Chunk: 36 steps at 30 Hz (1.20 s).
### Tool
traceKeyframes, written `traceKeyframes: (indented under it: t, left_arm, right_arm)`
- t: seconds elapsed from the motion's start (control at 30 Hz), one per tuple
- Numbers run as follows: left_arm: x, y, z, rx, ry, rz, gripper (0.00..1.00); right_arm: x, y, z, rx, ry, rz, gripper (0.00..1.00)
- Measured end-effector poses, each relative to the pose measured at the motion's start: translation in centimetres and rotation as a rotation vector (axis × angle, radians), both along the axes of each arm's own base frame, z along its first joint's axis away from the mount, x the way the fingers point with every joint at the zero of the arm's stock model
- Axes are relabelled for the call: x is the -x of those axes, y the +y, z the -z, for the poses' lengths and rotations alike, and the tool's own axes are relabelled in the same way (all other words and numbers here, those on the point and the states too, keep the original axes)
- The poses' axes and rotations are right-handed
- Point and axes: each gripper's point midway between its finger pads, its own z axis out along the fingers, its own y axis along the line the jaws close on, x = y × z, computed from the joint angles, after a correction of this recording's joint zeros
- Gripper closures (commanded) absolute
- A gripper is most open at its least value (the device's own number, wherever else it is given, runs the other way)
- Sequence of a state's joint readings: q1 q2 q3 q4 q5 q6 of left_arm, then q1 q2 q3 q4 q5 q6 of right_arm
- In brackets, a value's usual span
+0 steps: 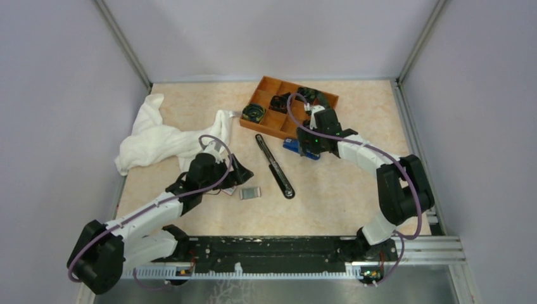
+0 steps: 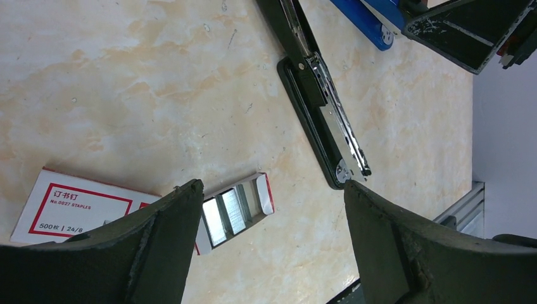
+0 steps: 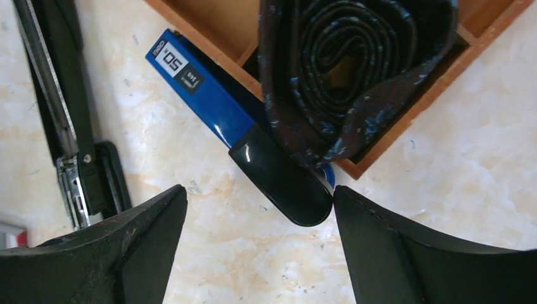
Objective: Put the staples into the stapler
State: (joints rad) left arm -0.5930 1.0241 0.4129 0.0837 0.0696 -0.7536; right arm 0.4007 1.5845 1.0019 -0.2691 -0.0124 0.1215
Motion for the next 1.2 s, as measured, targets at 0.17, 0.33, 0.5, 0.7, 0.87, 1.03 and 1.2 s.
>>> traceKeyframes:
  t: [0.17, 0.33, 0.5, 0.7, 0.87, 1.03, 1.2]
  left_arm:
    - [0.1, -0.1, 0.3, -0.007, 0.006, 0.008, 0.13]
    - [0.1, -0.2, 0.6, -0.008, 0.015, 0.017, 0.13]
    - [0.1, -0.5, 0.3, 0.000, 0.015, 0.028, 0.13]
    - [0.1, -0.7, 0.0, 0.007, 0.009, 0.036, 0.13]
    - [0.2, -0.9, 0.0, 0.013, 0.014, 0.051, 0.13]
    - [0.3, -1.4, 0.2, 0.017, 0.034, 0.074, 0.14]
    - [0.4, -1.9, 0.2, 0.029, 0.040, 0.096, 0.14]
  right_arm:
    - [0.9, 1.4, 0.1, -0.041, 0.029, -0.054, 0.18]
    - [2.9, 3.4, 0.4, -0.049, 0.072, -0.133, 0.25]
    - [4.2, 5.1, 0.1, -0.049, 0.098, -0.202, 0.26]
    - [3.0, 5.1, 0.0, 0.014, 0.063, -0.178, 0.30]
    - [2.2, 4.8, 1.9, 0.063, 0.088, -0.165, 0.39]
    - [2.4, 4.5, 3.5, 0.103, 0.121, -0.168, 0.51]
    - [2.5, 4.6, 3.6, 0.112, 0.119, -0.174, 0.63]
